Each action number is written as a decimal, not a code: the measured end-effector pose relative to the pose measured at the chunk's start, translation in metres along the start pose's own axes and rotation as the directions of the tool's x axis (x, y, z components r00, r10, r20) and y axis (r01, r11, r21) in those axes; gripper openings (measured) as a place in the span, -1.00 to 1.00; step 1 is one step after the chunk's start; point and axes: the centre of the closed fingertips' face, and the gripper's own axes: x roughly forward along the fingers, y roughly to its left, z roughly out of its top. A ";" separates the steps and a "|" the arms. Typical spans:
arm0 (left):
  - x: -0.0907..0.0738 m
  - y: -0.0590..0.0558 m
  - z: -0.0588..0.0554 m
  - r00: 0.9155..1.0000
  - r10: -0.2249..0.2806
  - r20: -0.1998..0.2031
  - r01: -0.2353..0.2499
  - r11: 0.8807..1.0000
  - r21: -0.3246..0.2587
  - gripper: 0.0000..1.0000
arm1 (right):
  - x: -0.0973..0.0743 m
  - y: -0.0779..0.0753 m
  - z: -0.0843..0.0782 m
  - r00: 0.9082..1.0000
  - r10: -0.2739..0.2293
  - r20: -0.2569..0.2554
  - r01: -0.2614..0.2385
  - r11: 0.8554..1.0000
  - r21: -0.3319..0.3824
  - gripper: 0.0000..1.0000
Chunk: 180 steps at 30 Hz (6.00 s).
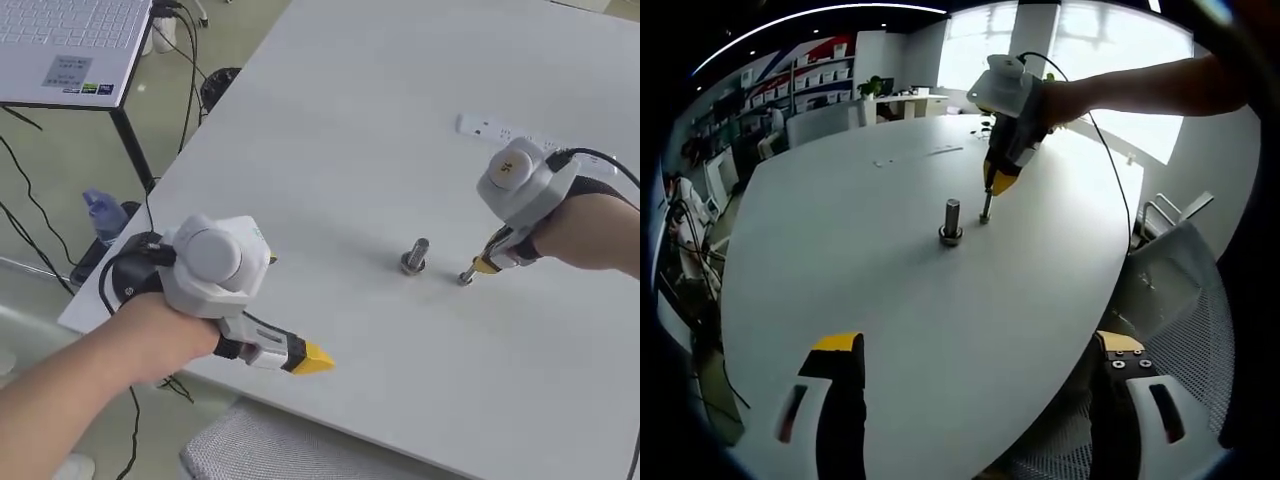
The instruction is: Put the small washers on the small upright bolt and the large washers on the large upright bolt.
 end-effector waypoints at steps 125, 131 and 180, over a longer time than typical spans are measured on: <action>-0.004 -0.012 -0.006 1.000 -0.005 -0.014 0.005 1.000 0.019 0.82 | 0.000 0.000 -0.005 0.996 -0.019 0.093 0.021 1.000 -0.021 -0.20; -0.010 -0.011 -0.002 1.000 0.007 -0.003 -0.007 1.000 0.018 0.86 | -0.014 0.004 -0.003 0.991 -0.031 0.131 0.036 0.999 -0.035 -0.14; -0.042 -0.015 0.039 0.985 0.044 0.167 -0.037 0.998 -0.044 0.92 | -0.145 0.062 -0.041 0.639 -0.295 0.711 -0.054 0.904 0.423 0.32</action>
